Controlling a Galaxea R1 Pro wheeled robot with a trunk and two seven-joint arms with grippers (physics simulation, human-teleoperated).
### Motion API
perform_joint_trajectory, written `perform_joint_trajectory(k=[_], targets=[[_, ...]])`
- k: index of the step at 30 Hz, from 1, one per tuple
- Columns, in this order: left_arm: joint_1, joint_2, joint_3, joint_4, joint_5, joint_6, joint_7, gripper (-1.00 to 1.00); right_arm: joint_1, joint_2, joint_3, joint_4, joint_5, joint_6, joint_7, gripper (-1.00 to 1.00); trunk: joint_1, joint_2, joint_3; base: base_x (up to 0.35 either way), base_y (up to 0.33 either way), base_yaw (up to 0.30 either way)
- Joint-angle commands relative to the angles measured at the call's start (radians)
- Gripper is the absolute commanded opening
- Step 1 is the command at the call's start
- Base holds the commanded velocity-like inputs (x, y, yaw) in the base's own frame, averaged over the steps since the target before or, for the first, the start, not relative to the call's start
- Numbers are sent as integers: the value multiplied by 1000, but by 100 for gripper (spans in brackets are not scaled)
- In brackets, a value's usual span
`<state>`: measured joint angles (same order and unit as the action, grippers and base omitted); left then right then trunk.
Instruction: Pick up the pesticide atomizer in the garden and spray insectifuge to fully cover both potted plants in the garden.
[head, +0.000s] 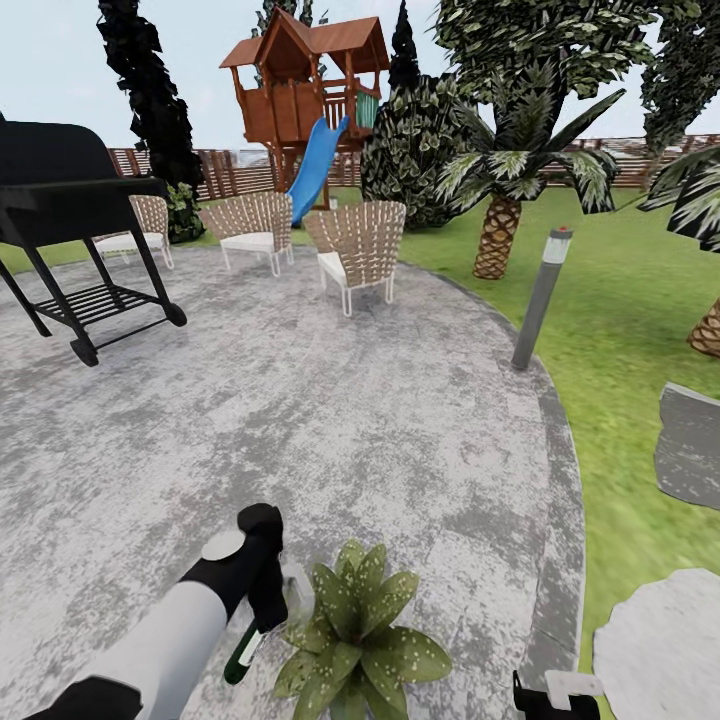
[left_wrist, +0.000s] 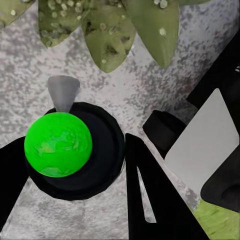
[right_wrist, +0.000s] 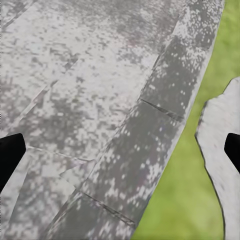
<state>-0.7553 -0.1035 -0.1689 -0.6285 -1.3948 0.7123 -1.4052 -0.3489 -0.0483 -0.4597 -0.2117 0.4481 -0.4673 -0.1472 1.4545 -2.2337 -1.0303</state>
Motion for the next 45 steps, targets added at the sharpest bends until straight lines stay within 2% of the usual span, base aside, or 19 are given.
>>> perform_joint_trajectory(k=[1,3,6,8,10,12,20,26,28,33,36,39,41,42,45], targets=[[0,0,-1,-17,-6,11,-11,-100,-1,0,-5,2,11,-3,-5,100,0,0,-1,0,0,0],[-3,1,-1,-42,-6,12,-15,-100,-1,0,-5,2,11,-4,-5,100,0,0,-1,0,0,0],[1,9,2,-33,-5,9,-9,-100,-1,0,-5,2,11,-4,-5,100,0,0,-1,0,0,0],[5,38,13,1,-5,5,-5,-100,-1,0,-5,2,11,-4,-5,100,0,0,-1,0,0,0],[5,52,17,13,3,4,-4,-100,-1,0,-5,2,11,-3,-5,100,0,0,-1,0,0,0],[5,55,30,13,17,4,-3,-100,-1,0,-5,1,10,-4,-5,100,0,0,-1,0,0,0],[5,43,34,1,20,4,-3,-100,-1,-1,-5,0,10,-4,-5,100,0,0,-1,-180,36,-12],[-1,42,31,0,20,2,-10,-100,-1,-1,-5,1,11,-4,-5,100,0,0,-1,-296,206,-262],[-15,41,29,1,20,-10,-24,-100,-1,-1,-5,1,11,-4,-5,100,0,0,-1,-213,185,-215],[-108,9,21,1,10,-107,-134,-100,-1,-1,-5,2,11,-4,-5,100,0,0,-1,-28,25,-27],[-117,-10,19,1,8,-117,-149,-100,-1,-1,-5,2,11,-4,-5,100,0,0,-1,-1,1,-1],[-107,-13,19,11,8,-117,-152,-100,-1,-1,-5,2,11,-4,-5,100,0,0,-1,0,0,0],[-103,-12,-7,13,9,-118,-152,-100,-1,-1,-5,2,11,-4,-5,100,0,0,-1,0,0,0],[-85,-9,-39,14,9,-119,-151,-100,-1,-1,-5,2,11,-4,-5,100,0,0,-1,0,0,0],[-64,-5,-56,15,14,-119,-147,-100,-1,-1,-5,2,11,-4,-5,100,0,0,-1,-28,0,0]])
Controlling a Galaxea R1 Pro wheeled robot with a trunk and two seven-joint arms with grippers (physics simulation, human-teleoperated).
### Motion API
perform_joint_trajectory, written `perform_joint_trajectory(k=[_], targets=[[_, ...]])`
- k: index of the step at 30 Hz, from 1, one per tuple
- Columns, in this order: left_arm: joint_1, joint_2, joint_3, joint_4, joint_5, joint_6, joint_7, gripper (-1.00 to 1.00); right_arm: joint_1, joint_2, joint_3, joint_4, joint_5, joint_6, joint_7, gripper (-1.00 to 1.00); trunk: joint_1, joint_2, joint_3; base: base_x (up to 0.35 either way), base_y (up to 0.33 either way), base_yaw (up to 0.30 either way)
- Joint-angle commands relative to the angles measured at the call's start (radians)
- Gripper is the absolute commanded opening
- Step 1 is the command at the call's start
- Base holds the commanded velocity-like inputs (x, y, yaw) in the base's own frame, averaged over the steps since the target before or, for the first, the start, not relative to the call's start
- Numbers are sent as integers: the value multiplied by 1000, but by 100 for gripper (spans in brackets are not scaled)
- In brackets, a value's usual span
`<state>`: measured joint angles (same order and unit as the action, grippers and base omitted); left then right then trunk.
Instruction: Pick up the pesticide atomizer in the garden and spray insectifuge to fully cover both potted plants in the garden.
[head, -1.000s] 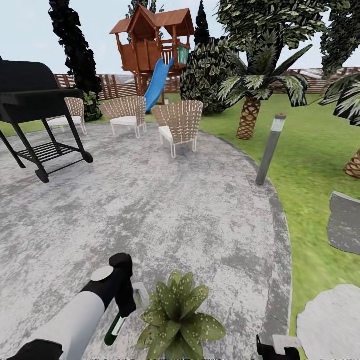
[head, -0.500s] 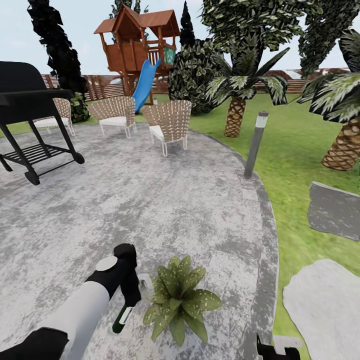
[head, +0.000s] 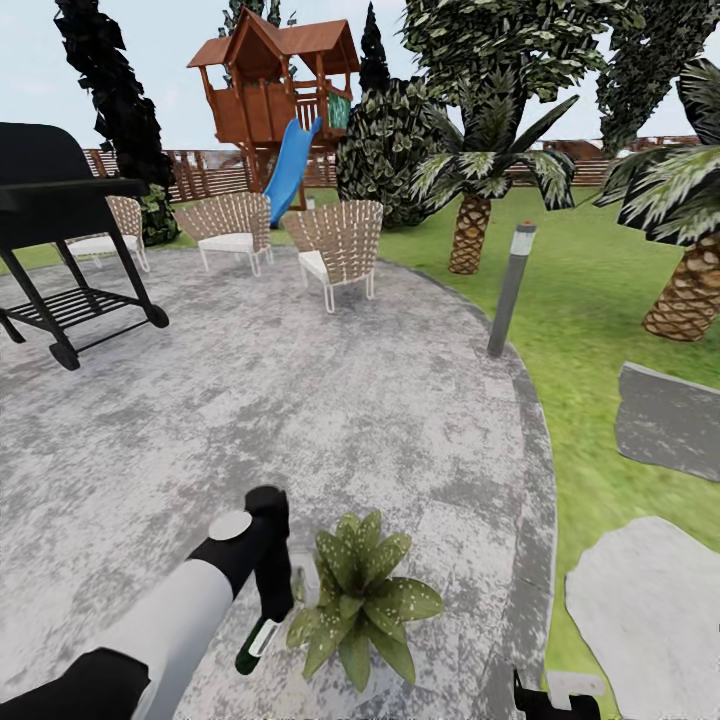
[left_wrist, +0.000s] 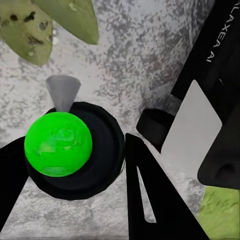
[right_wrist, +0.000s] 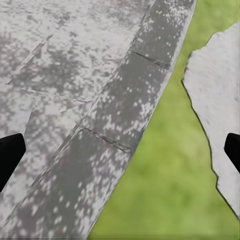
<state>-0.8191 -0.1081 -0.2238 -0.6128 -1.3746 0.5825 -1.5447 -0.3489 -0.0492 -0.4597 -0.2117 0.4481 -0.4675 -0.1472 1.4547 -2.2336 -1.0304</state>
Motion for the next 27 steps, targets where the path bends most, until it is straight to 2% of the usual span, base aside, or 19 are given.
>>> perform_joint_trajectory(k=[1,10,16,22,27], targets=[[1,0,-1,-1,-4,11,-7,-100,-1,0,-5,2,11,-3,-5,100,0,0,-1,-193,0,0],[2,-3,4,-14,0,22,2,-100,-1,0,-5,2,11,-3,-5,100,0,0,-1,-278,-104,0],[2,9,7,-14,-1,26,6,-100,-1,0,-5,2,11,-3,-5,100,0,0,-1,-38,-264,7],[4,48,9,-1,-1,27,42,-100,-1,0,-5,2,11,-3,-5,100,0,0,-1,0,-55,225],[4,53,9,-1,0,29,45,-100,-1,0,-5,2,11,-3,-5,100,0,0,-1,0,-1,275]])
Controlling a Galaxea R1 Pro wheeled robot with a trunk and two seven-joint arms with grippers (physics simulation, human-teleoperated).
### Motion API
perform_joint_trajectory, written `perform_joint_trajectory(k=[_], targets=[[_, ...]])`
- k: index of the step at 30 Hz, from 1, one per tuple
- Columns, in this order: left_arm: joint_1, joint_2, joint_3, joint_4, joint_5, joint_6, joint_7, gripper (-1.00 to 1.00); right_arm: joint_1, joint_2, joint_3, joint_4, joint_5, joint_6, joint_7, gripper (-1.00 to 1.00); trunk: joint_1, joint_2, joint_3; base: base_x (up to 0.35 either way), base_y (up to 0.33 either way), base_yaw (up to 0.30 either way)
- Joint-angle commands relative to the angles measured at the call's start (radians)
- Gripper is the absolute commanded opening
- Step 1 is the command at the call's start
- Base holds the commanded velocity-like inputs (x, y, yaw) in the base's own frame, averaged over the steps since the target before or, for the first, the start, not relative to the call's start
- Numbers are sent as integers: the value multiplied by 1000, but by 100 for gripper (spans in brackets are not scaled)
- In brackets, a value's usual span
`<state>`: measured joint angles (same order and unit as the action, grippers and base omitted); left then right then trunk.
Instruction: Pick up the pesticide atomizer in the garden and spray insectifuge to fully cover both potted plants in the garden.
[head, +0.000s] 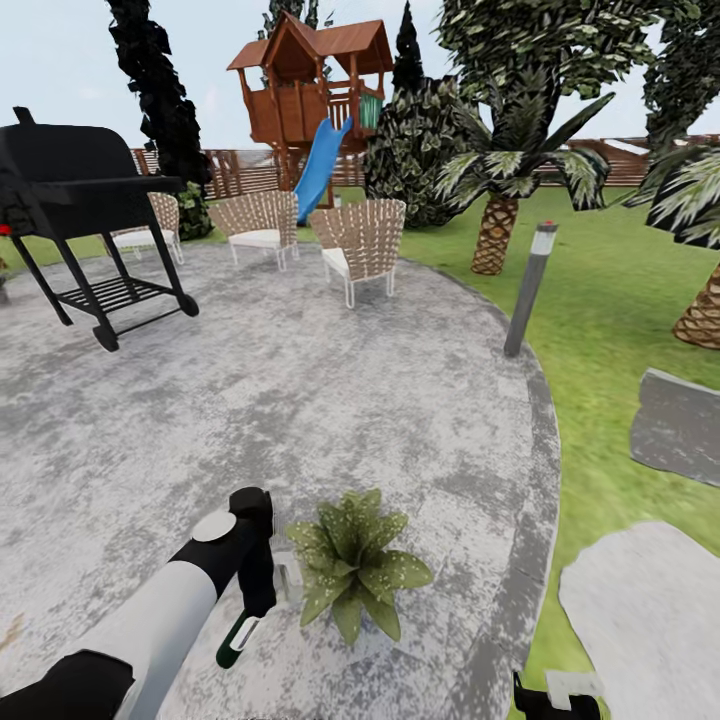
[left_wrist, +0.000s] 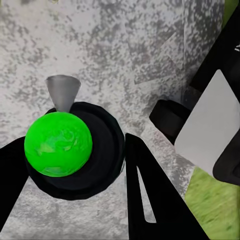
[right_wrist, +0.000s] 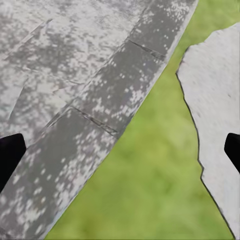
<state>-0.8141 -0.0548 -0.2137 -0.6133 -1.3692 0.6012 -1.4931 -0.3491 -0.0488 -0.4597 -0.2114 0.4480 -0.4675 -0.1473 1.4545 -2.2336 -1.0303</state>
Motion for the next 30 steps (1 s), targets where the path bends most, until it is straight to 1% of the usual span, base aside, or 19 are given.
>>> perform_joint_trajectory(k=[1,4,5,8,11,14,17,19,21,24,25,27,28,30], targets=[[-1,0,-2,0,-6,11,-6,-100,-1,0,-5,1,11,-3,-5,100,0,0,-1,0,0,183],[2,0,-2,1,-5,13,-2,-100,-1,0,-5,1,11,-3,-5,100,0,0,-1,-8,-8,64],[8,0,-3,1,-5,22,9,-100,-1,0,-5,1,11,-3,-5,100,0,0,-1,-99,-103,20],[19,-3,-2,1,-4,55,79,-100,-1,0,-5,1,11,-3,-5,100,0,0,-1,-170,-170,7],[21,-6,-3,1,24,65,105,-100,-1,-2,-5,1,11,-3,-5,100,0,0,-1,-207,-200,1],[21,-3,-1,1,30,66,108,-100,-1,-3,-5,1,12,-3,-5,100,0,0,-1,-227,-204,0],[22,-2,28,1,30,66,111,-100,-1,-3,-5,1,11,-3,-5,100,0,0,-1,-227,-207,0],[22,-1,36,2,31,66,126,-100,-1,-2,-5,1,11,-3,-5,100,0,0,-1,-220,-212,0],[24,-1,39,20,32,68,156,-100,-1,0,-4,1,11,-3,-3,100,0,0,-1,-209,-201,0],[24,0,43,82,33,75,203,-100,-1,1,-4,1,11,-3,-4,100,0,0,-1,-83,-70,57],[24,-1,56,102,39,76,229,-100,-1,1,-4,1,11,-3,-4,100,0,0,-1,-23,-19,185],[24,-2,115,129,83,77,282,-100,-1,1,-4,1,11,-3,-5,100,0,0,-1,-9,-7,240],[24,-2,139,135,104,77,324,-100,-1,1,-4,1,11,-3,-5,100,0,0,-1,-3,-3,263],[24,-4,158,139,125,77,385,-100,-1,1,-4,1,11,-3,-5,100,0,0,-1,-1,-1,269]])
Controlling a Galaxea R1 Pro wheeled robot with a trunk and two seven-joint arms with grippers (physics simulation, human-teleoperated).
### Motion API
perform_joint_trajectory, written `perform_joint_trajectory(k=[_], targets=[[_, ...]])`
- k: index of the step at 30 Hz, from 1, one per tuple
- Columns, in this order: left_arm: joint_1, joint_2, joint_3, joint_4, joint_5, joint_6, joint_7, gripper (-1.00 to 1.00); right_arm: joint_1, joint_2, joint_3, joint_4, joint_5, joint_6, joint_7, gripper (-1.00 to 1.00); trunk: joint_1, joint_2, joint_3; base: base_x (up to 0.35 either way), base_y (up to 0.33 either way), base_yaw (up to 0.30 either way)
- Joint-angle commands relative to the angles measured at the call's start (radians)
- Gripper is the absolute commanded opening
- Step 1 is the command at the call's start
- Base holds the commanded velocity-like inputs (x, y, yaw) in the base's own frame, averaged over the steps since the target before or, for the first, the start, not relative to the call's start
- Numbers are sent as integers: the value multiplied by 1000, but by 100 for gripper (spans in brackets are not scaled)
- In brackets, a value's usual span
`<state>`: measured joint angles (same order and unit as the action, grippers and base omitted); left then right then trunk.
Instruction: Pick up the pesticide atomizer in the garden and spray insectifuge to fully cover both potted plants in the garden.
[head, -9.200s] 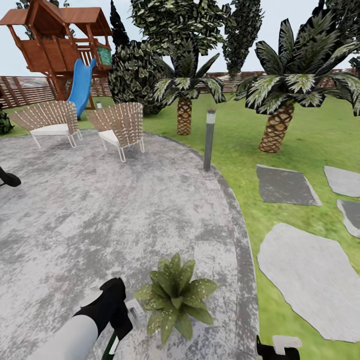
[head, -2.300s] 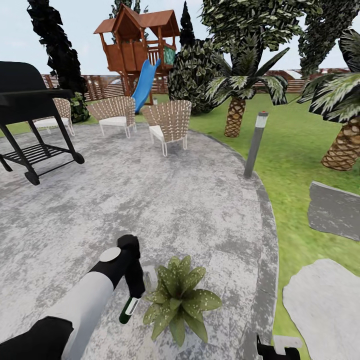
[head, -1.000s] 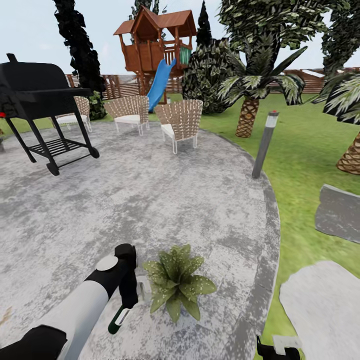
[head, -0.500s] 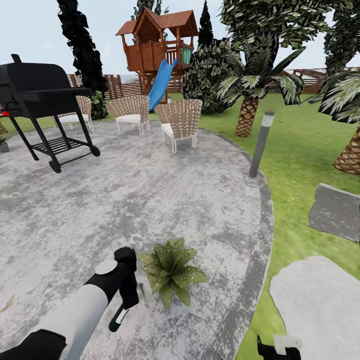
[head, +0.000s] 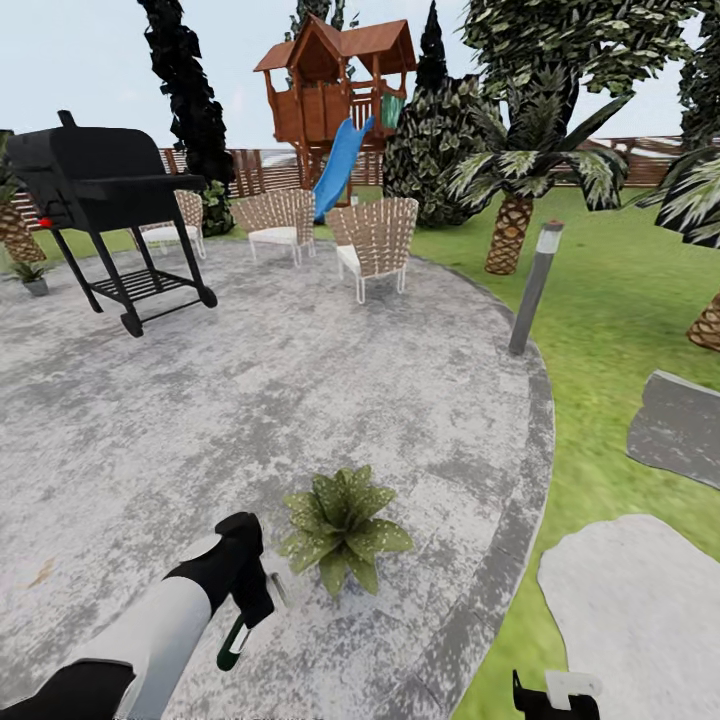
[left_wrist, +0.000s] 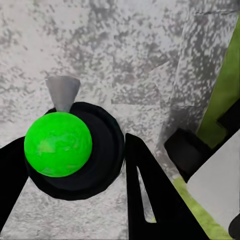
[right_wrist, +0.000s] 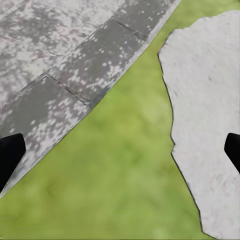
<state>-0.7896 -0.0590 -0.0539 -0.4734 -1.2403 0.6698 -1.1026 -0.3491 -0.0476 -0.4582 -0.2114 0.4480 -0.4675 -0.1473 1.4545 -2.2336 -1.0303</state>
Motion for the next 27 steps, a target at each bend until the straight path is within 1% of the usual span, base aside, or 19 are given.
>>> perform_joint_trajectory(k=[1,3,4,5,7,8,10,12,15,18,21,27], targets=[[0,-3,3,0,12,8,19,-100,-1,0,-5,1,11,-3,-5,100,0,0,-1,-1,0,257],[0,-8,7,1,45,8,38,-100,-1,0,-5,1,11,-3,-5,100,0,0,-1,0,0,115],[0,-11,7,5,56,7,41,-100,-1,0,-5,1,11,-3,-5,100,0,0,-1,0,0,40],[10,-13,8,16,60,6,44,-100,-1,0,-6,1,11,-3,-5,100,0,0,-1,0,0,20],[33,-14,7,24,63,2,55,-100,-1,0,-6,1,11,-3,-5,100,0,0,-1,0,0,9],[42,-15,7,29,65,-1,72,-100,-1,0,-6,1,11,-3,-5,100,0,0,-1,0,0,3],[50,-26,7,31,68,-3,111,-100,-1,0,-7,1,11,-3,-5,100,0,0,-1,3,0,1],[52,-37,8,29,69,-4,123,-100,-1,0,-7,1,11,-3,-5,100,0,0,-1,64,-28,0],[53,-52,9,23,70,-4,129,-100,-1,0,-7,1,11,-3,-5,100,0,0,-1,190,-152,0],[53,-55,9,21,70,-3,131,-100,-1,0,-5,1,11,-3,-5,100,0,0,-2,230,-193,84],[53,-59,9,30,71,-3,132,-100,-1,0,-5,1,11,-3,-5,100,0,0,-4,136,-109,208],[53,-61,9,33,70,-2,132,-100,-1,0,-5,1,11,-3,-5,100,0,0,-9,10,-8,232]])
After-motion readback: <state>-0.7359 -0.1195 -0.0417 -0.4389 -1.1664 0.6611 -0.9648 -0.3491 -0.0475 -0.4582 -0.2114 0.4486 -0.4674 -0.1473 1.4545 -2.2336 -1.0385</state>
